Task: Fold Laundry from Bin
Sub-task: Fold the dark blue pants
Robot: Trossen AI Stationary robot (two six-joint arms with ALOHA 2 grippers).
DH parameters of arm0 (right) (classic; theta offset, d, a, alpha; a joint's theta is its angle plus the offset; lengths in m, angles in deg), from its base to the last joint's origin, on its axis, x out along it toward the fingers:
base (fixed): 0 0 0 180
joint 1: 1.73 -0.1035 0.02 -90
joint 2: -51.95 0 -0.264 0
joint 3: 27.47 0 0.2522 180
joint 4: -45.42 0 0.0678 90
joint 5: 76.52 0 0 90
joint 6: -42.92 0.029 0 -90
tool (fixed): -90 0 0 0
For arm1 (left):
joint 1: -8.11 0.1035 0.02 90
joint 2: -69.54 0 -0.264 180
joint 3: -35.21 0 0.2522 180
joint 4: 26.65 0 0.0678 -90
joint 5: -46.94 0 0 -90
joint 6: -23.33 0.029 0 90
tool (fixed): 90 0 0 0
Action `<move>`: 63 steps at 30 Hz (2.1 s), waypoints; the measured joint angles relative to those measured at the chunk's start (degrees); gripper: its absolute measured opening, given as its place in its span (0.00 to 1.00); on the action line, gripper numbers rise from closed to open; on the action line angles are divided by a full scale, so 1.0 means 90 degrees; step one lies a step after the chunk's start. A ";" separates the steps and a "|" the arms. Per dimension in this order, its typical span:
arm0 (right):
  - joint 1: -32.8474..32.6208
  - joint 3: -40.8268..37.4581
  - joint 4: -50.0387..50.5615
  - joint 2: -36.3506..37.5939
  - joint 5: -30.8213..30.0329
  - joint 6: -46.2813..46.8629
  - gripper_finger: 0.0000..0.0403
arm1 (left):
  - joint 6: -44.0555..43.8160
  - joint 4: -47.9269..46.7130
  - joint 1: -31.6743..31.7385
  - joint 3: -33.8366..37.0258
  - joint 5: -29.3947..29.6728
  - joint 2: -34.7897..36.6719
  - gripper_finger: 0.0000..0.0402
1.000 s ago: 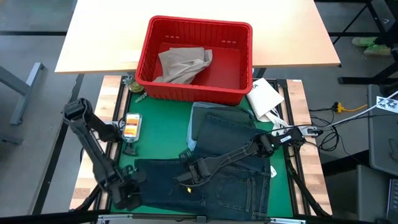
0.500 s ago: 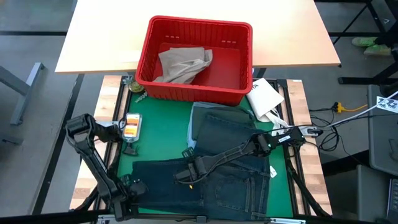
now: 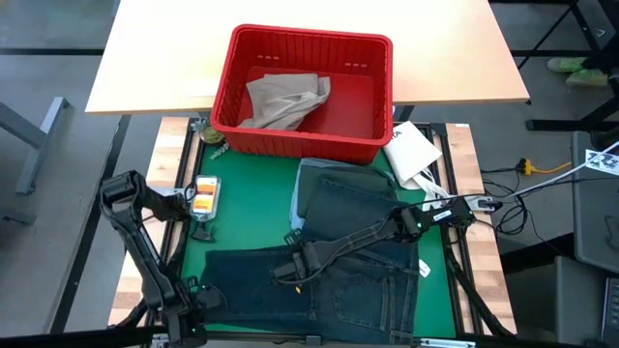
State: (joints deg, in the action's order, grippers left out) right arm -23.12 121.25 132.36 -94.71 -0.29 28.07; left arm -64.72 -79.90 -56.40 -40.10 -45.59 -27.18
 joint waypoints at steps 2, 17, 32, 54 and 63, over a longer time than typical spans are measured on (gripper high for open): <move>-0.0001 0.0000 -0.0002 0.0033 0.0149 -0.0007 0.34 | -0.0002 -0.0043 0.0000 -0.0060 0.0166 0.0128 0.26; -0.0371 0.0000 0.0575 0.0288 -0.0099 -0.0589 0.34 | -0.1044 -0.2261 0.0005 0.0163 0.1229 0.1829 0.26; -0.1172 0.0000 0.1867 0.1377 -0.1357 -0.1051 0.34 | -0.2540 0.0339 0.0012 0.2807 0.1440 0.3266 0.26; -0.1294 -0.0005 0.1871 0.1448 -0.1232 -0.1013 0.34 | -0.2868 0.1146 0.0012 0.3731 0.0904 0.3242 0.51; -0.1294 -0.0005 0.1870 0.1448 -0.1232 -0.0823 0.34 | -0.2780 0.1521 0.0345 0.4027 0.0643 0.3262 0.50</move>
State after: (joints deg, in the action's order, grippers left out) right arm -34.77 121.21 149.19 -81.67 -11.38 20.66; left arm -89.74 -66.21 -53.30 -3.85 -39.80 2.18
